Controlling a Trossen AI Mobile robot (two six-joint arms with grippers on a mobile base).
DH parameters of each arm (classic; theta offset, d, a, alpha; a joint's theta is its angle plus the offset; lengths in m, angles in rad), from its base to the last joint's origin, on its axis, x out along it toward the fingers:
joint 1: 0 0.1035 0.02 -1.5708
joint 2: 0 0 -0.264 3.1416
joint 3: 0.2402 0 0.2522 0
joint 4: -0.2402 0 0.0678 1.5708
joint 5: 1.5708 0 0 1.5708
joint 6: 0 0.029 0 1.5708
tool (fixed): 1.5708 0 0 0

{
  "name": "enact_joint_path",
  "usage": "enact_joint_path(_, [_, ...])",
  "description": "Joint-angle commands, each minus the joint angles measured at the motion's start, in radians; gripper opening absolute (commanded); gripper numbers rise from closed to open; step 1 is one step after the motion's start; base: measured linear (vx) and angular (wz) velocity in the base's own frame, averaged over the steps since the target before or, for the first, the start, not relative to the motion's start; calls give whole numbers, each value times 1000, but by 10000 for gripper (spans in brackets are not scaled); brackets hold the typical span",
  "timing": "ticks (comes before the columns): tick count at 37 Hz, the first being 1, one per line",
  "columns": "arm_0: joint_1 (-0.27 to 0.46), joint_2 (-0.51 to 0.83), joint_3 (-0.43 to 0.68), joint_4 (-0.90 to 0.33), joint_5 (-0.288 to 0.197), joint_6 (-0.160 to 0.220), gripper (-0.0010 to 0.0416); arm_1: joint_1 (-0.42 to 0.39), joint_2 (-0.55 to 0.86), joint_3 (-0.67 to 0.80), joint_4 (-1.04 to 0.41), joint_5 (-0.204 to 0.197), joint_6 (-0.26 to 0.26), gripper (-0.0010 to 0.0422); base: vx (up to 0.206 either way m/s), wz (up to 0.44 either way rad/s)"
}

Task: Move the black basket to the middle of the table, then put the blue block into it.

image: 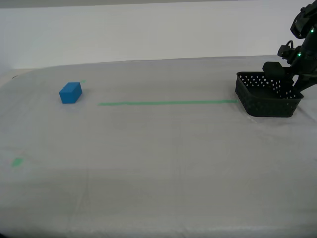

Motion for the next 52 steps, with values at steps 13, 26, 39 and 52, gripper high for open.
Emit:
enact_joint_path(13, [2, 0, 0, 9, 0, 2, -1, 0, 0, 1, 5, -1, 1, 0, 0, 0])
enact_joint_path(26, [5, -3, 0, 6, -1, 18, -1, 0, 0, 1, 5, -1, 1, 0, 0, 0])
enact_joint_path(39, [10, -71, 1, -56, 0, 41, -1, 0, 0, 1, 6, -1, 1, 0, 0, 0])
enact_joint_path(52, [20, -175, 1, -119, 0, 78, -1, 0, 0, 1, 6, -1, 1, 0, 0, 0])
